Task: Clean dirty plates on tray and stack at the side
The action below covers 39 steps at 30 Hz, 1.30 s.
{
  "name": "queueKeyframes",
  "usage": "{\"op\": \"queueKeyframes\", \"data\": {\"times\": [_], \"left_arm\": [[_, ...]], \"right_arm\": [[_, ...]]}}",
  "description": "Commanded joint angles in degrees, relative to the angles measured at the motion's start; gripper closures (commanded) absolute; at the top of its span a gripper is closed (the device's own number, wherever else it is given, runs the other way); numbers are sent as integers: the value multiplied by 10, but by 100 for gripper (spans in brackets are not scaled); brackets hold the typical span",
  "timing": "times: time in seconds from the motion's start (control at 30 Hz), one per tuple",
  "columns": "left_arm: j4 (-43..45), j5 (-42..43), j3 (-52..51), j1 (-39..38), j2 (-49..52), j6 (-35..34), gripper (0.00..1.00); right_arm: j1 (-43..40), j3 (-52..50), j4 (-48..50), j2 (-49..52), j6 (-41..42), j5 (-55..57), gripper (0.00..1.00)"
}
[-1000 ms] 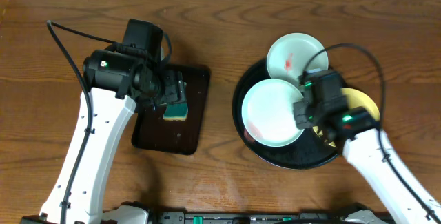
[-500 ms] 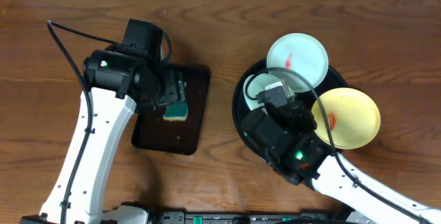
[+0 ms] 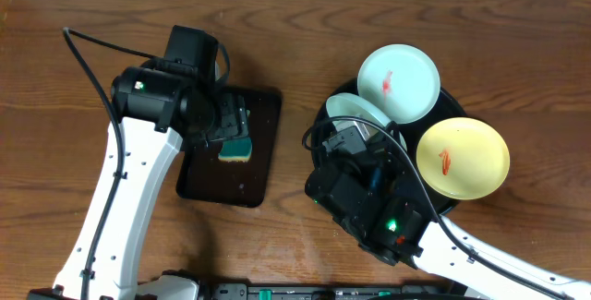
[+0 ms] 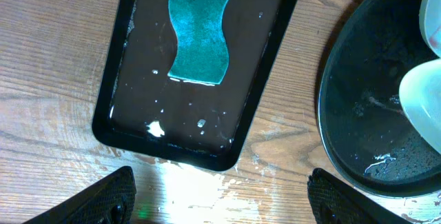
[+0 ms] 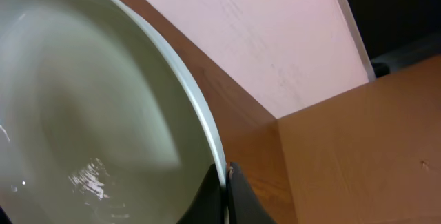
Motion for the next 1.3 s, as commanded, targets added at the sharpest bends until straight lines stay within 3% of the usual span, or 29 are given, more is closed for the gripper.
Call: {"op": "queueKeyframes", "data": {"times": [0.0, 1.27], "left_arm": [[-2, -9, 1, 0, -3, 8, 20], [-2, -9, 1, 0, -3, 8, 20]], "right_arm": [[3, 8, 3, -11, -8, -5, 99], [3, 8, 1, -11, -13, -13, 99]]}}
